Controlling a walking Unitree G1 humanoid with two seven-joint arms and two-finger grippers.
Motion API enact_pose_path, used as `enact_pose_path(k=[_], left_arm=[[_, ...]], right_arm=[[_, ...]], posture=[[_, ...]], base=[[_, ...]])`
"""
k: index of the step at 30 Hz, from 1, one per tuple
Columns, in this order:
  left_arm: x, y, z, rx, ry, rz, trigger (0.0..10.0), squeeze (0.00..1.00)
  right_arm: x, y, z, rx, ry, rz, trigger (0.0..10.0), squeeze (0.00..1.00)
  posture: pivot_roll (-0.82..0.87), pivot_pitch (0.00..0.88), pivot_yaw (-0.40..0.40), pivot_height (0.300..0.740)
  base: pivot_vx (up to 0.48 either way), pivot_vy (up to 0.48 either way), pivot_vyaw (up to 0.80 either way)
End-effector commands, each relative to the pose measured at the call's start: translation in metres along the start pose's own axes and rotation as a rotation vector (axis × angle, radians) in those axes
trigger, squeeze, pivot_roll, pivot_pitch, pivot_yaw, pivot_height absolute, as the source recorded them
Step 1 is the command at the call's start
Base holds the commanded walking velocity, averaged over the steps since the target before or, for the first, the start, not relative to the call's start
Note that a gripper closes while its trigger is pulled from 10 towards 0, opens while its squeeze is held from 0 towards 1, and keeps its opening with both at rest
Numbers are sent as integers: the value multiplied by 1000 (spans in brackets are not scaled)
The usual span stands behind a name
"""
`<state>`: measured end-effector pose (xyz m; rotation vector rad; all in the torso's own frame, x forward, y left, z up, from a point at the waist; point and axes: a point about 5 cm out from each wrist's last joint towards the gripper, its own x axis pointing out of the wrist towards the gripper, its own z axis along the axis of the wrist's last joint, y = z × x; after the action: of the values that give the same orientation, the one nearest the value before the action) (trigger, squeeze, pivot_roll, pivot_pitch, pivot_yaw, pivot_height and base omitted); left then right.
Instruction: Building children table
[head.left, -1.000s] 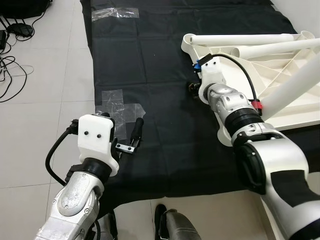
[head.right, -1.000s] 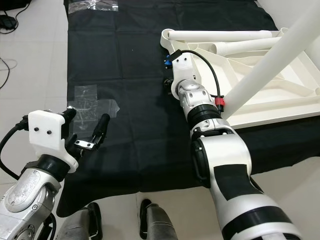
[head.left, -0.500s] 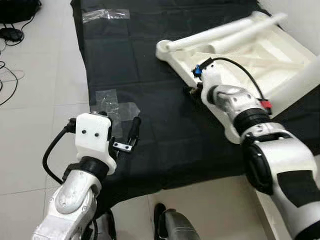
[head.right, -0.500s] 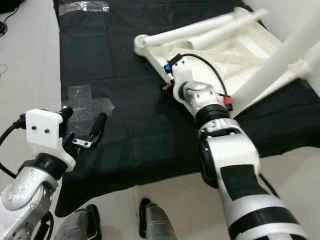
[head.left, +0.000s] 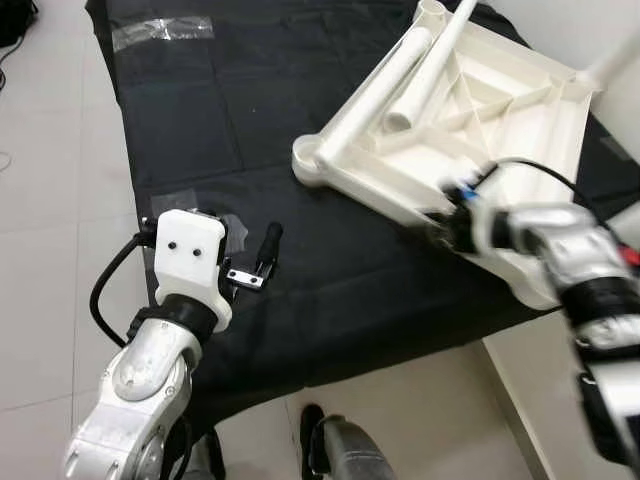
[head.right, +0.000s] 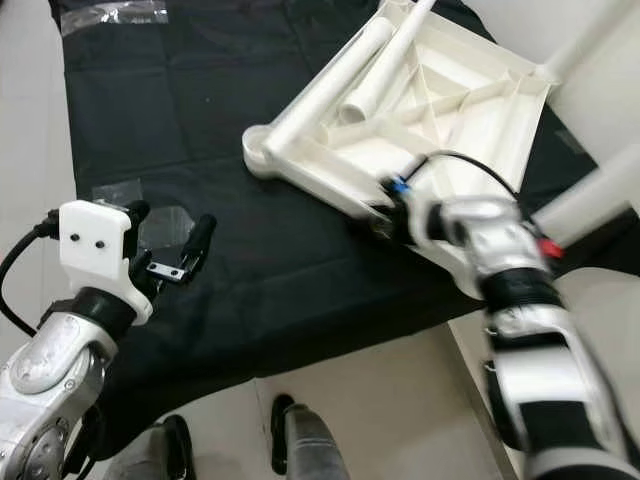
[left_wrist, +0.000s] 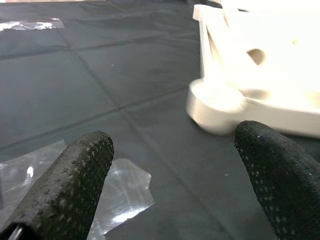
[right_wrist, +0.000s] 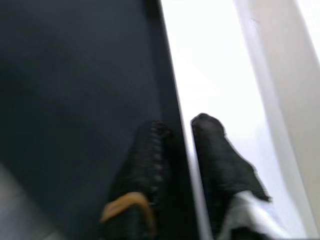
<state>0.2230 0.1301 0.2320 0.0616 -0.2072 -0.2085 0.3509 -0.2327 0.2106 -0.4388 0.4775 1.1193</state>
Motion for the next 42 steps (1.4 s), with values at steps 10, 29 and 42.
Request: enact_pose_path(k=[10, 29, 42], left_arm=[[5, -3, -5, 1, 7, -39, 10000, 0], [6, -5, -7, 1, -1, -50, 10000, 0], [9, -5, -9, 5, -4, -52, 10000, 0]], right_arm=[[2, 23, -22, -69, 75, 252, 0, 0], [-10, 14, -32, -420, 373, 195, 0, 0], [-21, -9, 33, -277, -85, 5, 10000, 937]], posture=[[-12, 293, -116, 740], [-13, 283, -120, 740], [-10, 265, -111, 740]], base=[[0, 0, 0], [0, 0, 0], [0, 0, 0]])
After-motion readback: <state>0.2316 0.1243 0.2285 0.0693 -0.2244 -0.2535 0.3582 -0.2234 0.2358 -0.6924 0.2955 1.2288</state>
